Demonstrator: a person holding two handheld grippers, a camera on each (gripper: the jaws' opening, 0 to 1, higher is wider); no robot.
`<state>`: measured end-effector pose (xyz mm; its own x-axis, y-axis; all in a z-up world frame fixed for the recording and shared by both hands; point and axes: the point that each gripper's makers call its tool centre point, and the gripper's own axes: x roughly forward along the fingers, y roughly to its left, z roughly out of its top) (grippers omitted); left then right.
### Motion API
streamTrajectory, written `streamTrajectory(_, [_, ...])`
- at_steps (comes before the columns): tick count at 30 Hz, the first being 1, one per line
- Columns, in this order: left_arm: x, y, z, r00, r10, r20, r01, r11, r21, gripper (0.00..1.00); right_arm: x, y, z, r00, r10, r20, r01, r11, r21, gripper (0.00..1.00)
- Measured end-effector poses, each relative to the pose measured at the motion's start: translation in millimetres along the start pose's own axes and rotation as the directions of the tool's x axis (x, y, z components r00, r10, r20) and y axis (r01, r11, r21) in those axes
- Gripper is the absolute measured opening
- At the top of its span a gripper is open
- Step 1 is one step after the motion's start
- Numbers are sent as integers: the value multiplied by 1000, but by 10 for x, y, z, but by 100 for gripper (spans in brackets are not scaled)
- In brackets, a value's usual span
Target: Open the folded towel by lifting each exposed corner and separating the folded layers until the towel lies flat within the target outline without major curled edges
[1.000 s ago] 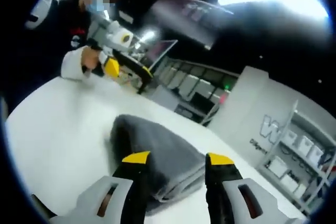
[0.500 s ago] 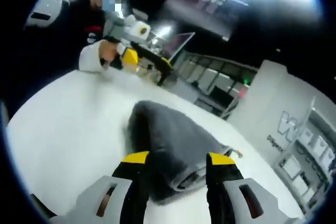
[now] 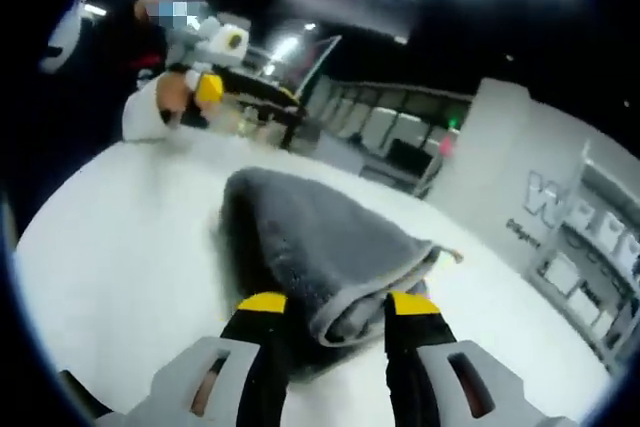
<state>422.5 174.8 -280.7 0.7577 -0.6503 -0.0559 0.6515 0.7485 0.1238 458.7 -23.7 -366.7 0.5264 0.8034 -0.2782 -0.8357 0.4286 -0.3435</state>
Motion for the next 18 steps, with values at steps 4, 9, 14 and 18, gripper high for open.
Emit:
streamTrajectory(4, [17,-7,-20,1000,3,-13,-3,1000,8,94,-25,4,63,999,8,40,-11,998,63,9])
streamTrajectory(9, [26,-47,-17,1000,-8,-11,8,1000,10,94,-64,-4,248,992,-12,123,-7,989,149,7])
streamTrajectory(14, [20,-77,32,1000,-5,4,5,998,56,91,-81,30,445,980,-17,197,-14,988,153,6])
streamTrajectory(18, [-31,-99,209,997,6,71,-15,992,129,89,-126,20,587,964,-28,263,-28,978,208,6])
